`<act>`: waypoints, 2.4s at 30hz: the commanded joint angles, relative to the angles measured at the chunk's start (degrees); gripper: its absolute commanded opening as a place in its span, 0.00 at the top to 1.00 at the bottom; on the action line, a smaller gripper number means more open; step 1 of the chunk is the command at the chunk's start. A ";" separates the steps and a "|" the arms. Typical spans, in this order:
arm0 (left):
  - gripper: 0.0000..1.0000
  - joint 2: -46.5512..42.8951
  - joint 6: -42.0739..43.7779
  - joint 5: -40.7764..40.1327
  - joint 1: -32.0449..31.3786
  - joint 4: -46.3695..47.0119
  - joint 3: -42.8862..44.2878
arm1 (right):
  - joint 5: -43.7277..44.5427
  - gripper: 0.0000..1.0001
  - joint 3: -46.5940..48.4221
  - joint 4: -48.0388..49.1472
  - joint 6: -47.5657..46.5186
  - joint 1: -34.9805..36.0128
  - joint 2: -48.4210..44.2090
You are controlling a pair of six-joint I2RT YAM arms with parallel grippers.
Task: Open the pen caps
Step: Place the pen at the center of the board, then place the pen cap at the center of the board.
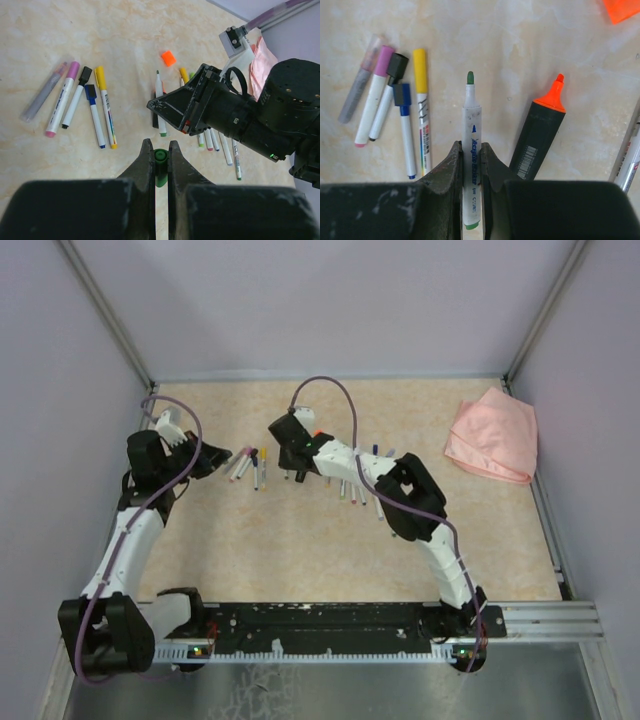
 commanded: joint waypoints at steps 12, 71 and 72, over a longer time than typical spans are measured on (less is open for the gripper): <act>1.00 -1.10 1.30 -0.20 0.33 0.23 -1.46 | 4.12 0.82 5.79 -3.44 1.97 0.04 5.14; 1.00 49.81 -2.52 -22.82 -21.40 -20.03 42.71 | -48.91 0.63 -52.69 28.37 -15.96 -21.94 -52.51; 1.00 52.55 -2.35 -24.22 -22.04 -21.97 45.96 | -49.37 0.63 -52.65 28.23 -15.92 -22.76 -52.65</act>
